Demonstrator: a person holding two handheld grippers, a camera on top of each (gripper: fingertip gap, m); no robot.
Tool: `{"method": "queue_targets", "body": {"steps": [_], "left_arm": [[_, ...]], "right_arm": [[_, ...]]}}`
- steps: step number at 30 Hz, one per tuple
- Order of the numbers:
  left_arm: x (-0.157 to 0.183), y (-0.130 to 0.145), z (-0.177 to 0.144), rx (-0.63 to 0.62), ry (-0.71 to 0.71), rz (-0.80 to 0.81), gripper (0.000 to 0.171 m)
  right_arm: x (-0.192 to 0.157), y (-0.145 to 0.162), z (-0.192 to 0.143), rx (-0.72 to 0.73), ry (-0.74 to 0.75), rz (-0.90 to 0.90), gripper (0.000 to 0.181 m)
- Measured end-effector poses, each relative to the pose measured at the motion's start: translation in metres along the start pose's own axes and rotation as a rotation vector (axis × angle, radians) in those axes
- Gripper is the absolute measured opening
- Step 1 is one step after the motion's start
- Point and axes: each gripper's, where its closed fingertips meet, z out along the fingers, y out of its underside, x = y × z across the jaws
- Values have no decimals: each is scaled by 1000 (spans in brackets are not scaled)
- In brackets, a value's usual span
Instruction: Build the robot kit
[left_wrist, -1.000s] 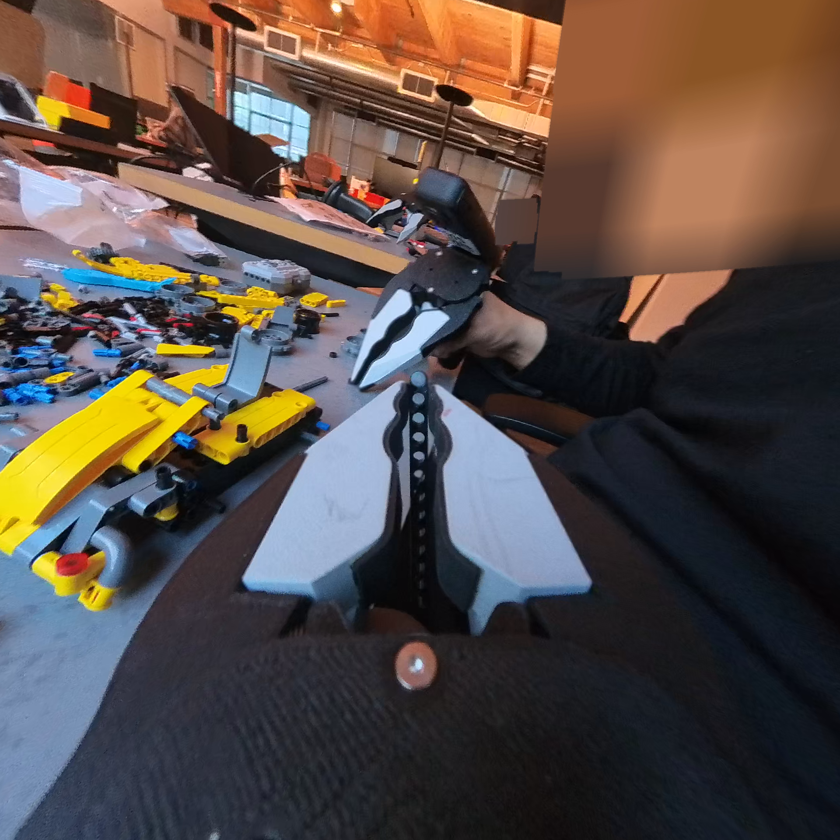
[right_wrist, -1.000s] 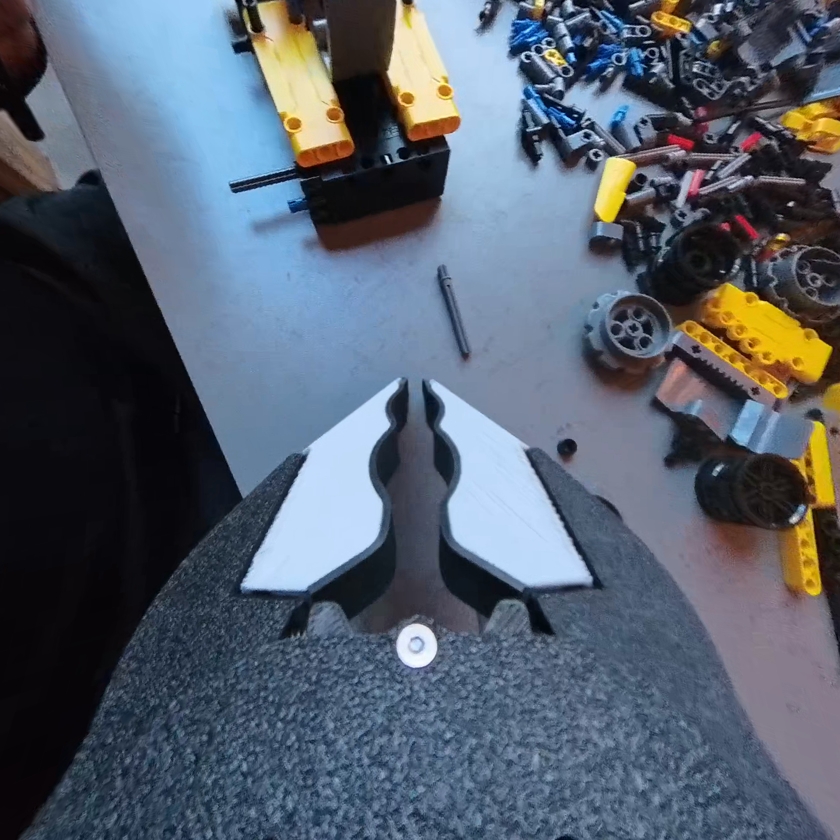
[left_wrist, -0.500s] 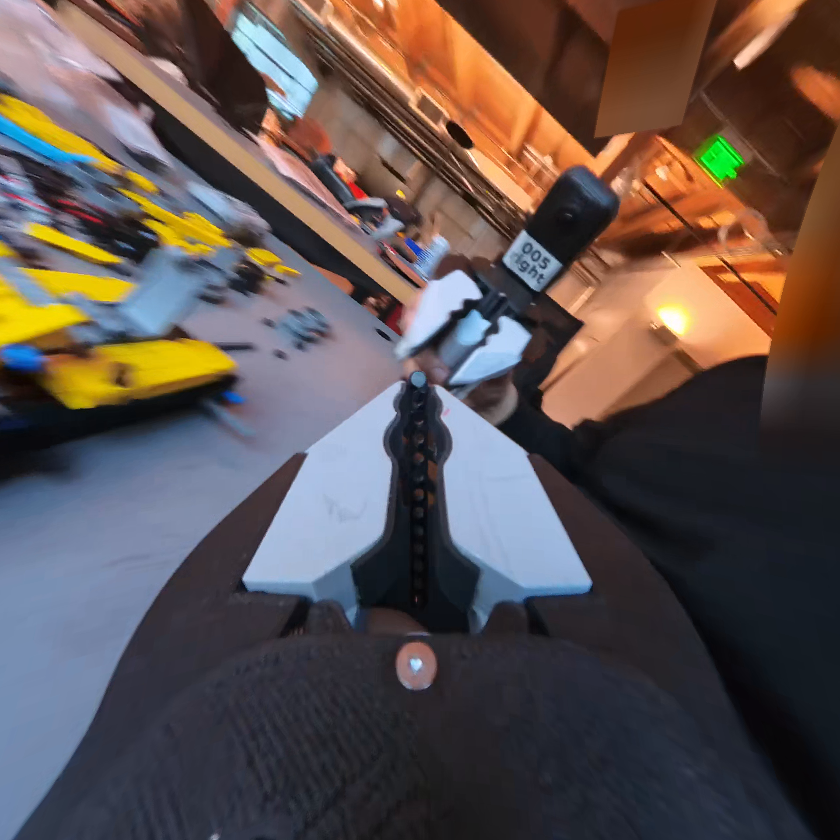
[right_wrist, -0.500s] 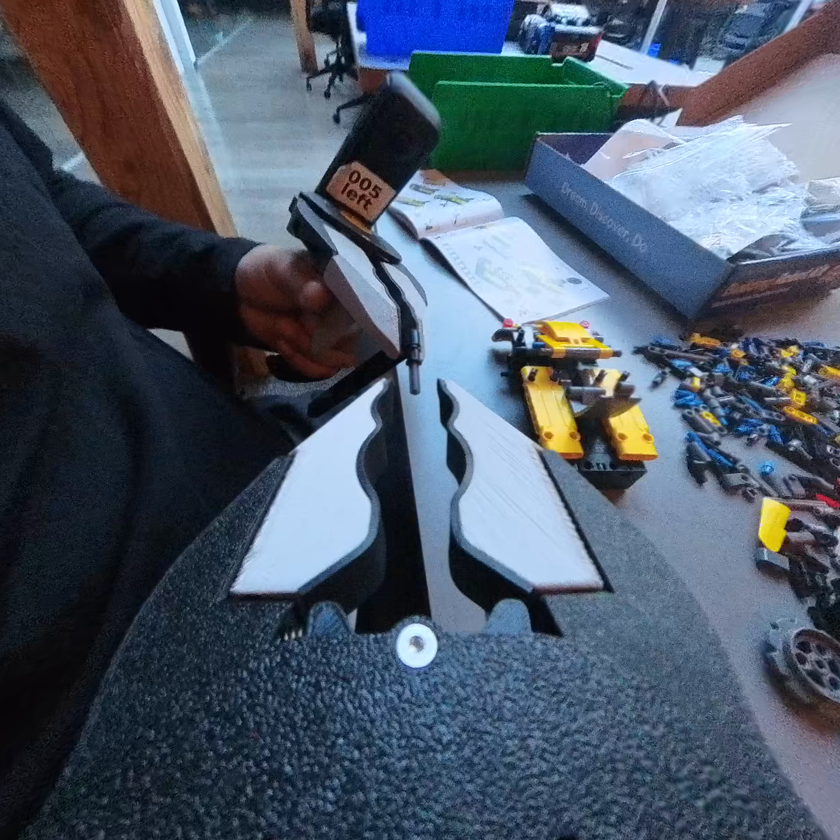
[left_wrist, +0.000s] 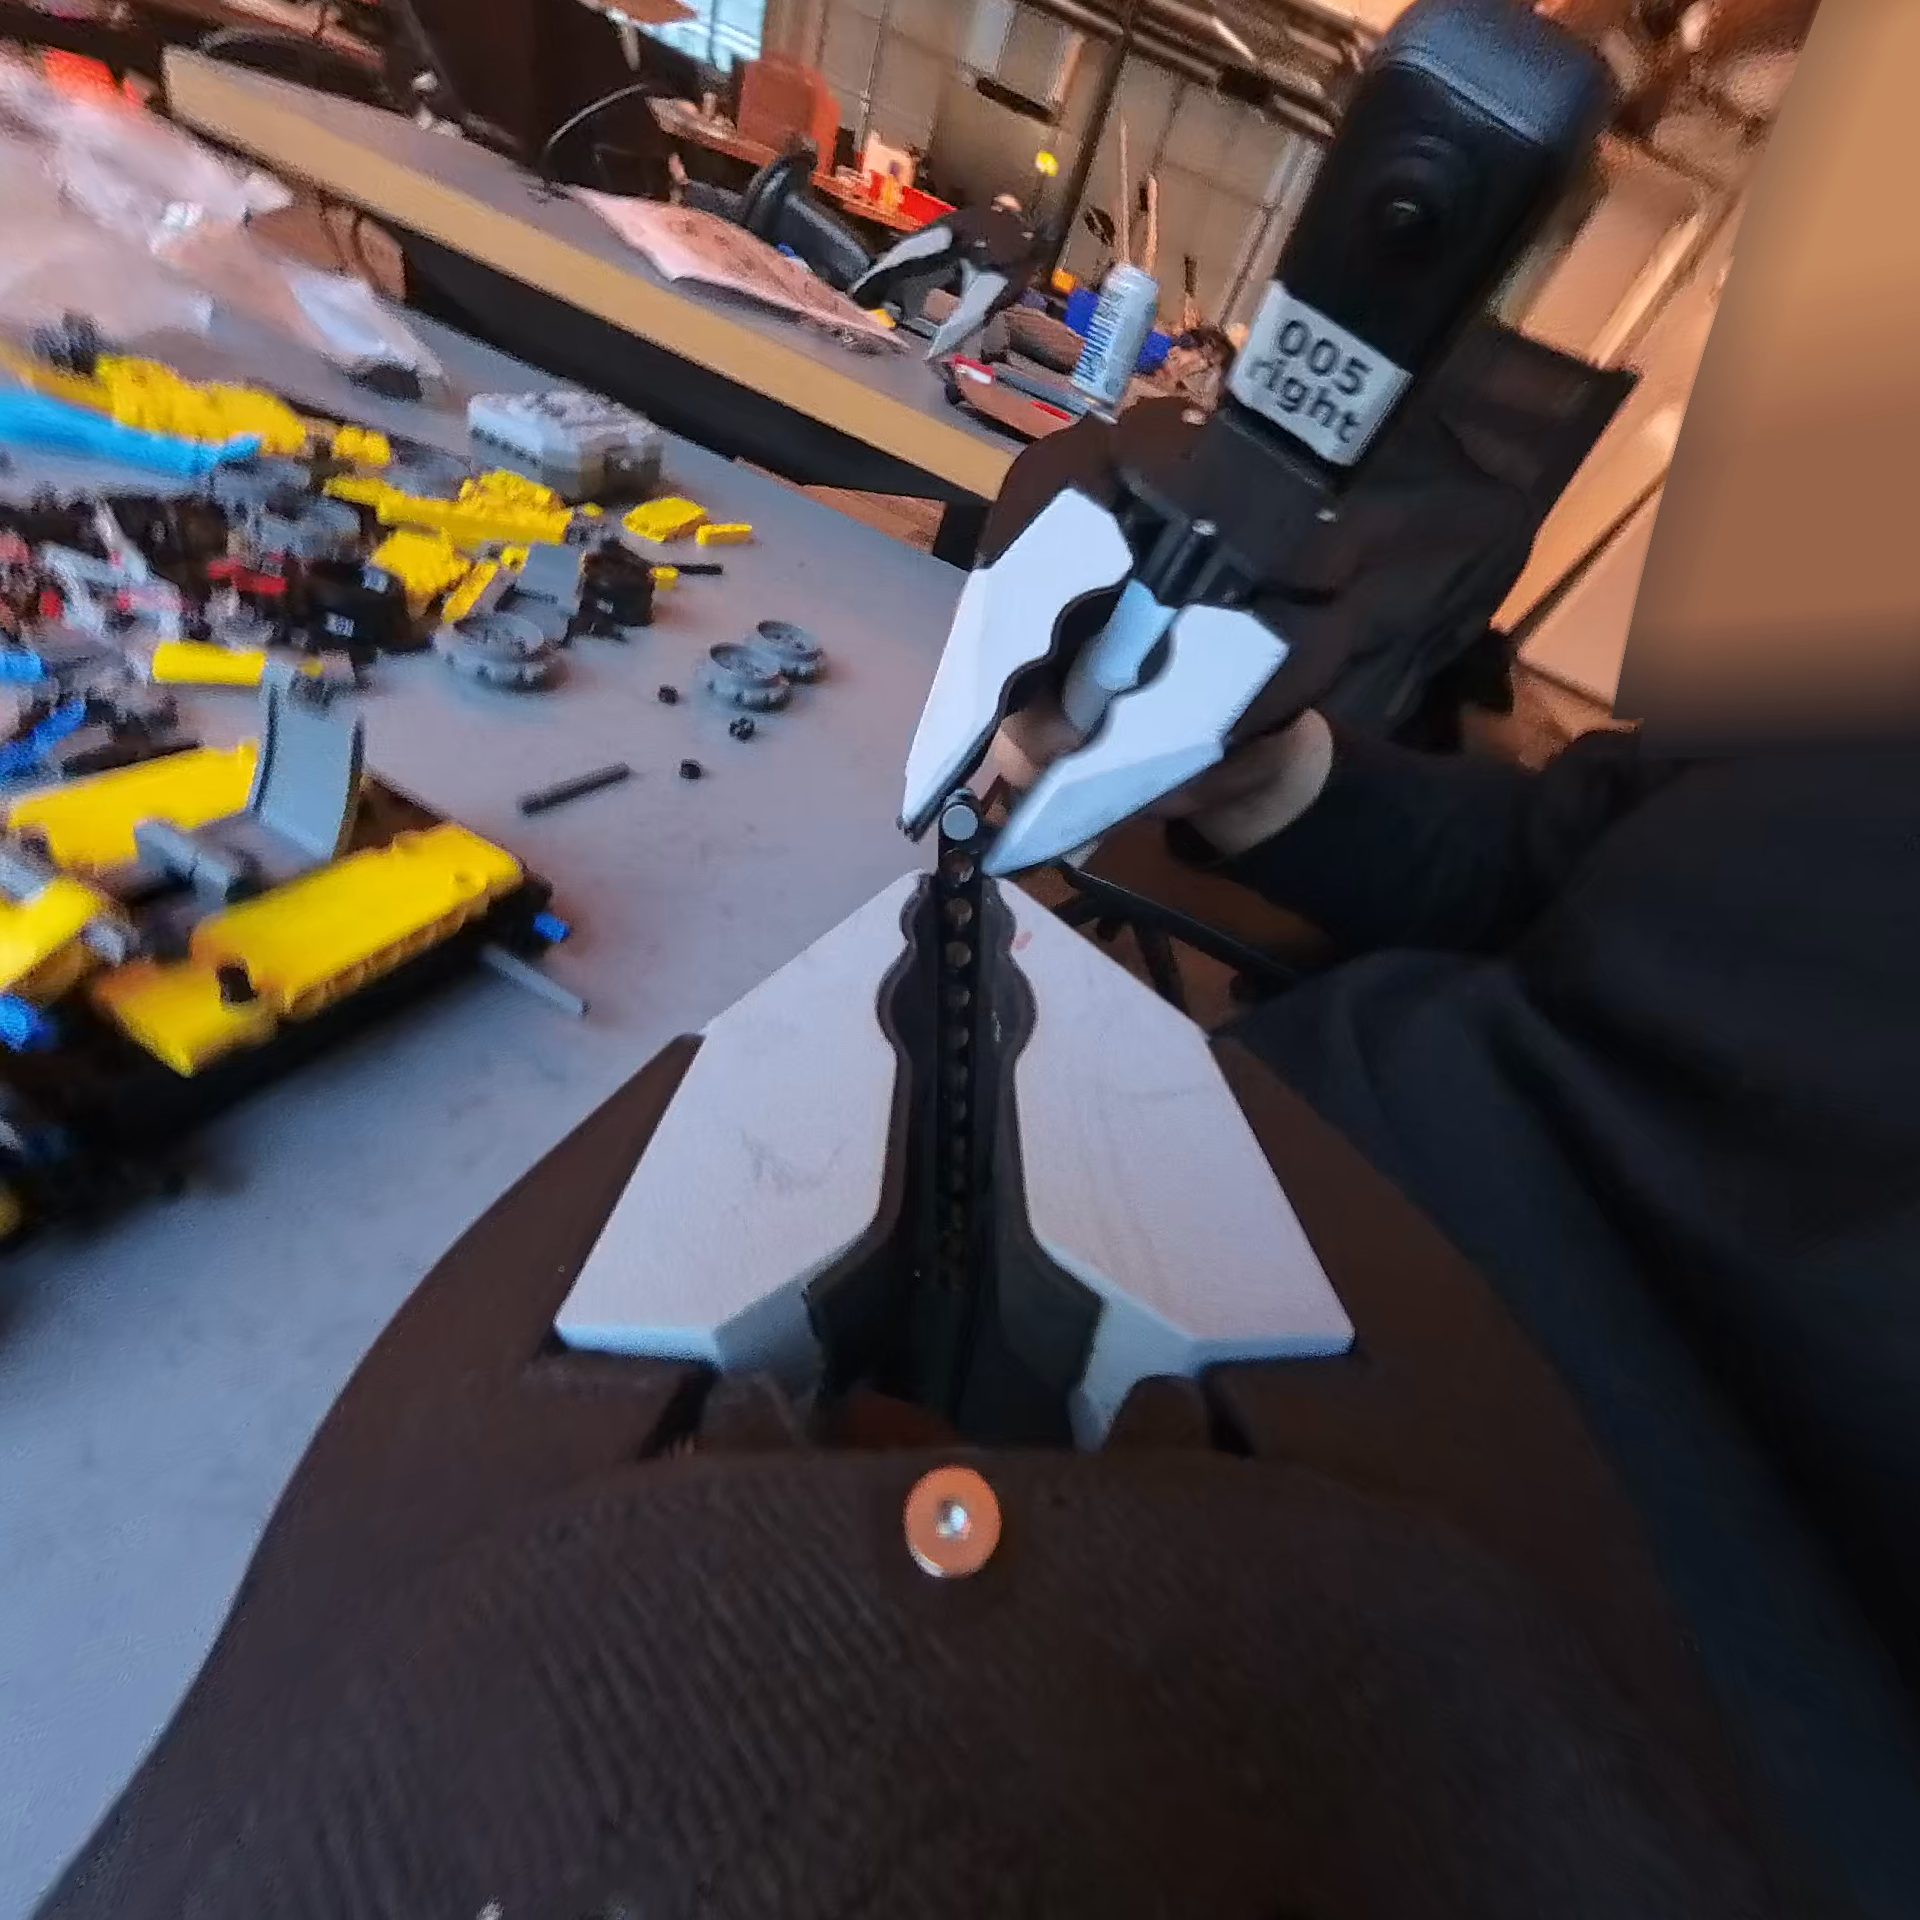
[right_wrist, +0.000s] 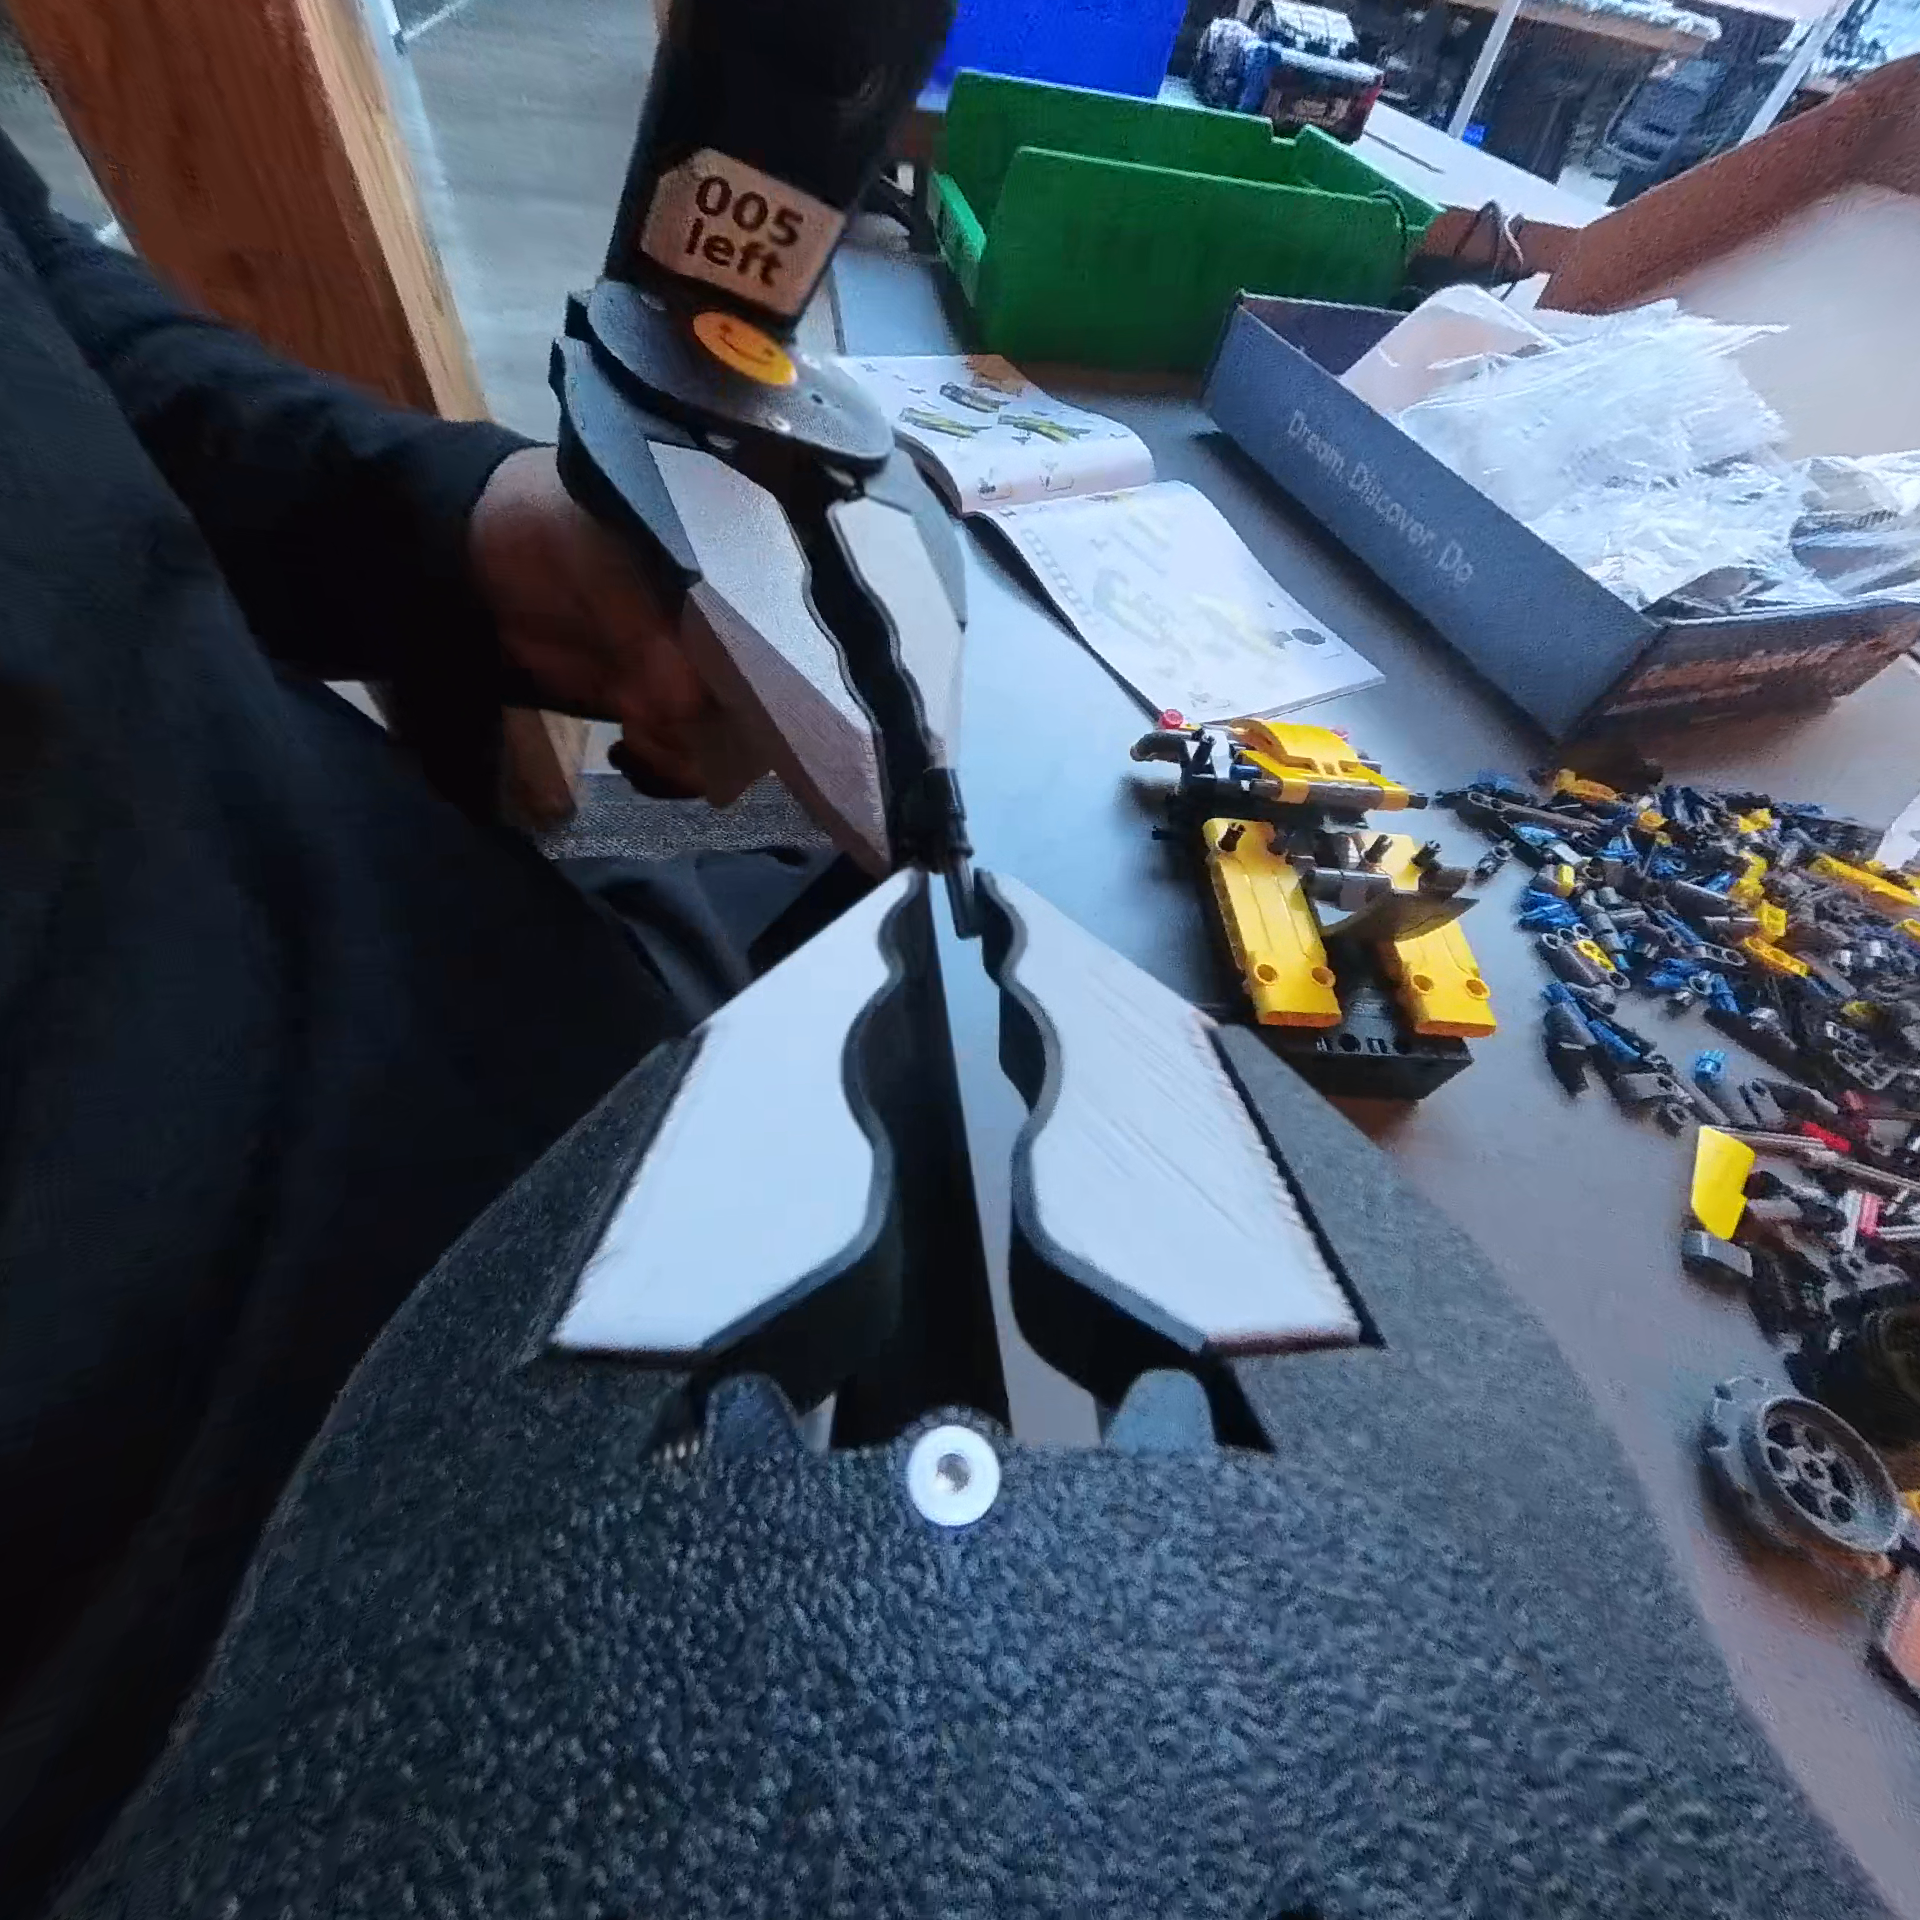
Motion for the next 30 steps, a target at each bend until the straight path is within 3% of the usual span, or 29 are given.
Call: {"method": "queue_targets", "body": {"steps": [6,8,11,17,22,30], "left_arm": [[-6,10,6,-96,-58,82,5],[-5,12,8,-107,-51,88,4],[-5,13,8,-114,-54,124,4],[2,8,9,-117,-22,145,4],[0,11,10,-150,-45,183,4],[3,0,12,-74,-53,209,4]], "right_arm": [[-3,-1,-7,32,-13,-30,11],[-1,2,-6,6,5,-59,0],[-2,2,-7,-6,8,-104,0],[1,-6,-11,-7,10,-154,18],[-4,3,-6,-61,-10,-170,10],[-3,-7,-13,-10,-16,-174,7]]}}
